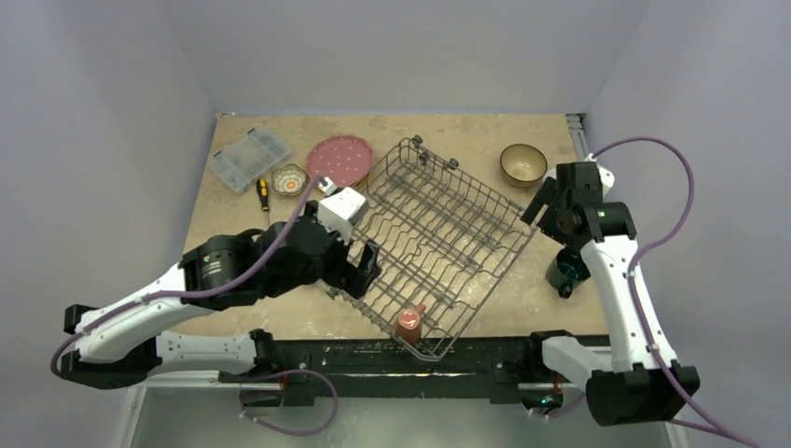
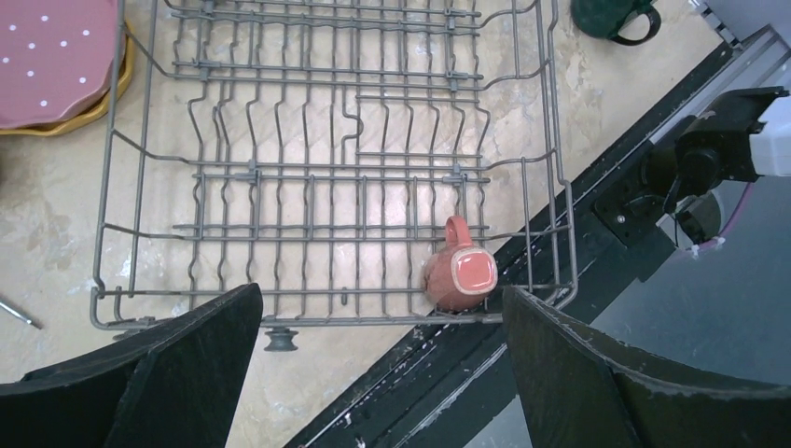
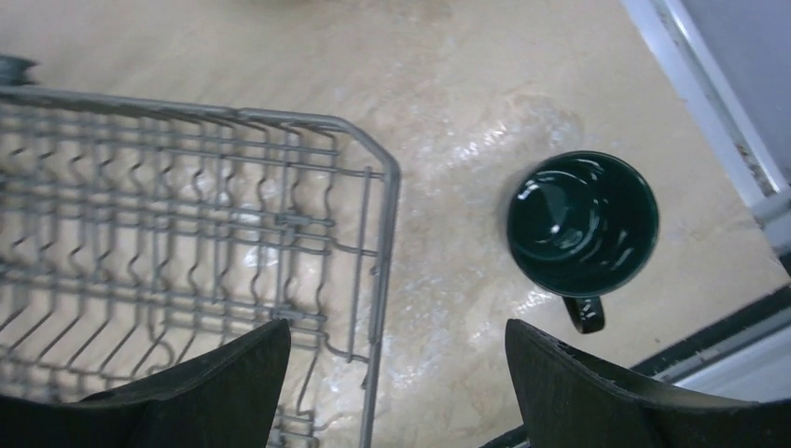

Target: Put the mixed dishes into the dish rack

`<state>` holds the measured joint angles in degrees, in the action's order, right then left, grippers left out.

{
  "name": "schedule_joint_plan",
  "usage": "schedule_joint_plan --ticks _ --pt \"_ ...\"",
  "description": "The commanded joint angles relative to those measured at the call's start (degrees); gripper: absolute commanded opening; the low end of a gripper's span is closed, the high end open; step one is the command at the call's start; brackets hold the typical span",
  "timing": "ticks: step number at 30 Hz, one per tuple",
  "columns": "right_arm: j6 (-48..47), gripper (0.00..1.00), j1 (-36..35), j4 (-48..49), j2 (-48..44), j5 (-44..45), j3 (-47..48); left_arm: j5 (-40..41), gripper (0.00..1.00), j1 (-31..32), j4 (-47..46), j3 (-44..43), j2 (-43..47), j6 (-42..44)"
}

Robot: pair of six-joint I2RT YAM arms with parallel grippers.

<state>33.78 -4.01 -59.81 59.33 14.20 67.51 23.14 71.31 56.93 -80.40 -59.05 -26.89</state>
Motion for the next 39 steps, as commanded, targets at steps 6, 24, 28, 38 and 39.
schedule_joint_plan --ticks 6,24,28,38,39 --pt "3.1 0.76 8.59 0.97 1.32 6.78 -7.98 1.29 1.0 -0.47 5.52 -0.14 9.91 1.05" --pt "-0.46 0.5 12.45 10.95 16.08 5.55 -13.62 0.27 1.0 -0.56 1.97 2.19 17.51 9.45" --pt "-1.79 0.41 12.49 12.87 20.34 5.57 -14.17 1.23 1.0 -0.48 3.37 2.28 18.5 8.5" --pt "-3.81 0.0 12.68 12.14 26.8 5.56 -10.45 3.02 1.0 -0.55 2.82 3.05 17.91 1.7" --pt "-3.11 0.0 12.63 10.59 27.42 6.79 -9.47 3.39 1.0 -0.48 3.09 2.29 17.24 1.27"
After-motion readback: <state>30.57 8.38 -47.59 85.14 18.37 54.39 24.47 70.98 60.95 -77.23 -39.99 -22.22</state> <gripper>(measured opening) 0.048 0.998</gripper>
